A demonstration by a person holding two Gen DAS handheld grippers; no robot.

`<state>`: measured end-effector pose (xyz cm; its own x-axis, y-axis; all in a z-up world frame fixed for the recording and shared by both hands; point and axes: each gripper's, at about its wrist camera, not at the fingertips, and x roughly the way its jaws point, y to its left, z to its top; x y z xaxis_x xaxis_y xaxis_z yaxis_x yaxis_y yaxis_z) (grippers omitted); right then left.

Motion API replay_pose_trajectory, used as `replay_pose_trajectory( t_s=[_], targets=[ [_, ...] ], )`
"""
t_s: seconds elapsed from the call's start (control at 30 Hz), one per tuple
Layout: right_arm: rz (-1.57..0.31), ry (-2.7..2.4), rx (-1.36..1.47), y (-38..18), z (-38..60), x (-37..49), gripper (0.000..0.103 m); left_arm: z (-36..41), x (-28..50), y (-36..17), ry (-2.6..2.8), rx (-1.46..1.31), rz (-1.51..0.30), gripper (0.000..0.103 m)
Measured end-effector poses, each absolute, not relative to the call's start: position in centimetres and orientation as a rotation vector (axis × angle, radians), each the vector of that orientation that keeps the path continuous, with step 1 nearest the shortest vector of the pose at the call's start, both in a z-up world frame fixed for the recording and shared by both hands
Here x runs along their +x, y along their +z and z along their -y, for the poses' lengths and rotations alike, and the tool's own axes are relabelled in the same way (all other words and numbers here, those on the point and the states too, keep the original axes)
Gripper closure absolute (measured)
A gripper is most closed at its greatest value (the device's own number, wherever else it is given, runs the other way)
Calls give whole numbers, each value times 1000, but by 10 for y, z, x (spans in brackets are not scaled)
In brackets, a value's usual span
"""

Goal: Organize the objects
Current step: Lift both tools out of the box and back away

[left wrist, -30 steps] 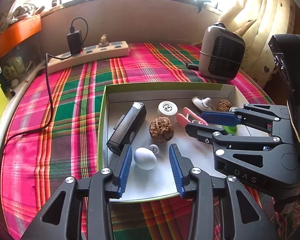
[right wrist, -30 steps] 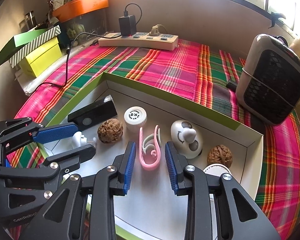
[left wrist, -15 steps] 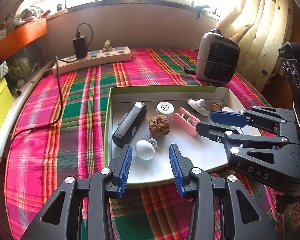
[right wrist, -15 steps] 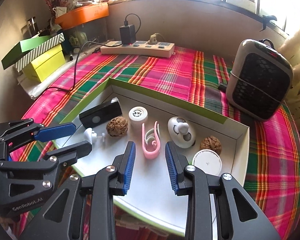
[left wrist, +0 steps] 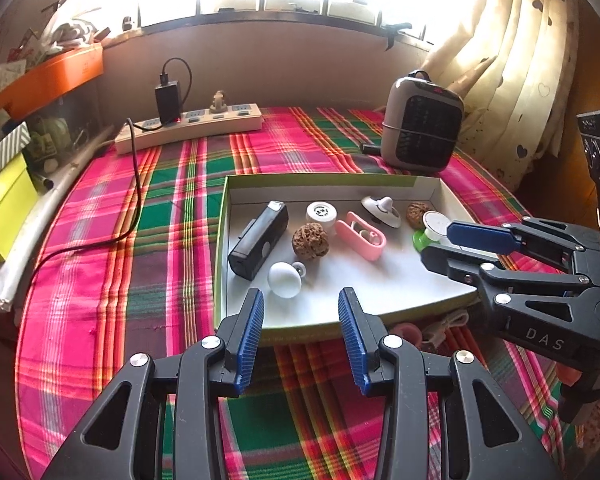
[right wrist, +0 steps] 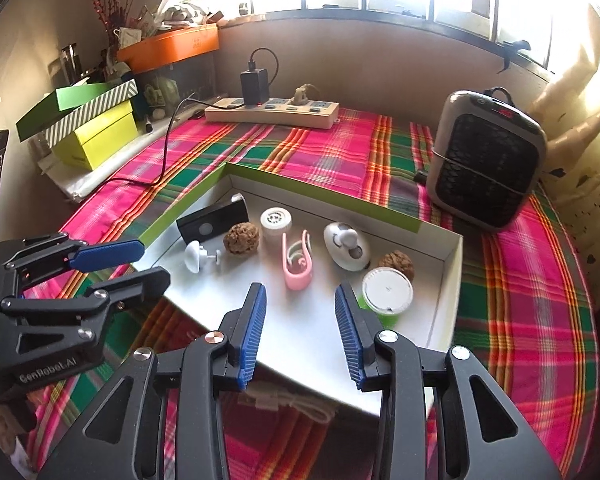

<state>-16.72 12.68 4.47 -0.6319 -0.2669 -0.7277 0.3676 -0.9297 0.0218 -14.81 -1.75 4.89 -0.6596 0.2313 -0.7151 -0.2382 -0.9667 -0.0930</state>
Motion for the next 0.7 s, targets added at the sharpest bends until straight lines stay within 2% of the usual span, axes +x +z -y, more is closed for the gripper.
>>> replay_pose_trajectory(
  t_s=[0.63, 0.7],
  targets=[
    [-152, -2590, 1098, 37, -169, -112, 66, 4, -129, 32, 2527, -1155, -10, 65],
    [-153, -2587, 1112, 33, -171, -110, 65, 1, -130, 29, 2511, -1153, -14, 61]
  ],
)
